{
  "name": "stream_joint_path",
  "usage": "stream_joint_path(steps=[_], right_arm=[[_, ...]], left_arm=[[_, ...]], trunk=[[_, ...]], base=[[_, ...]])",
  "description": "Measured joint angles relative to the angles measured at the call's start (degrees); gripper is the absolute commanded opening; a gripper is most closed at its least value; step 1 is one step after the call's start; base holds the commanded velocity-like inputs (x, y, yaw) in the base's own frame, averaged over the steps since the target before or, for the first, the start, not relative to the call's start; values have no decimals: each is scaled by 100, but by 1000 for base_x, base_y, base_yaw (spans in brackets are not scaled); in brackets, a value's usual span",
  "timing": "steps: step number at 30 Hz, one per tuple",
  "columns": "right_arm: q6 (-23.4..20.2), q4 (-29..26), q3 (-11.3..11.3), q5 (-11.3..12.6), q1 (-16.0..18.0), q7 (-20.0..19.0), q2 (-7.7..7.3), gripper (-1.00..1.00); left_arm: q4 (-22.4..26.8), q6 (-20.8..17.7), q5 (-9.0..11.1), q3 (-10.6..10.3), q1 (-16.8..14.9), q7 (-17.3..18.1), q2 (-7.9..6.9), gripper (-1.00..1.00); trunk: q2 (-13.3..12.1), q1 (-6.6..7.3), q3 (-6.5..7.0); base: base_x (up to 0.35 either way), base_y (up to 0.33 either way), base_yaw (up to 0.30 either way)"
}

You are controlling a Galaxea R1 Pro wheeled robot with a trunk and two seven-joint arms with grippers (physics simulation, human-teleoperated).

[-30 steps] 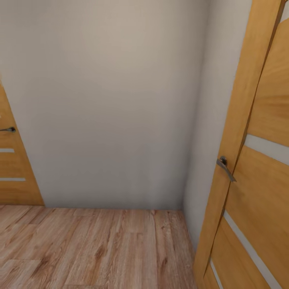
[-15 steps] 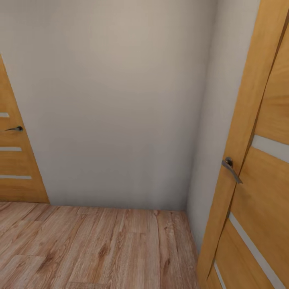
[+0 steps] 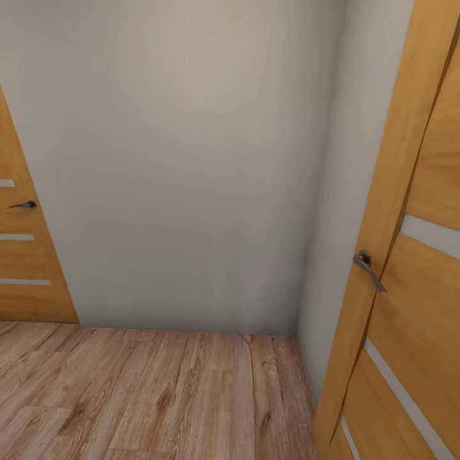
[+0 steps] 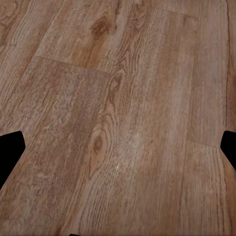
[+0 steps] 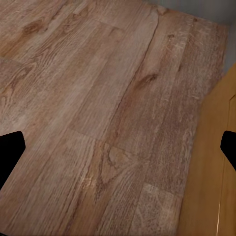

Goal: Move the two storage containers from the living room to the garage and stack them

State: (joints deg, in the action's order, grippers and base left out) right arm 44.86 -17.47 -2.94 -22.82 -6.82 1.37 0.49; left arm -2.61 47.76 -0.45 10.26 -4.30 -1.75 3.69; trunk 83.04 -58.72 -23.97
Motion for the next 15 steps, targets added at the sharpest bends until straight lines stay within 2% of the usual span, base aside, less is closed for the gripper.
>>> stream_joint_path(steps=[15], right_arm=[[0, 0, 0, 1, 0, 5, 0, 100]], left_arm=[[-3, 0, 2, 0, 0, 0, 0, 100]], trunk=[[0, 1, 0]], base=[[118, 0, 0]])
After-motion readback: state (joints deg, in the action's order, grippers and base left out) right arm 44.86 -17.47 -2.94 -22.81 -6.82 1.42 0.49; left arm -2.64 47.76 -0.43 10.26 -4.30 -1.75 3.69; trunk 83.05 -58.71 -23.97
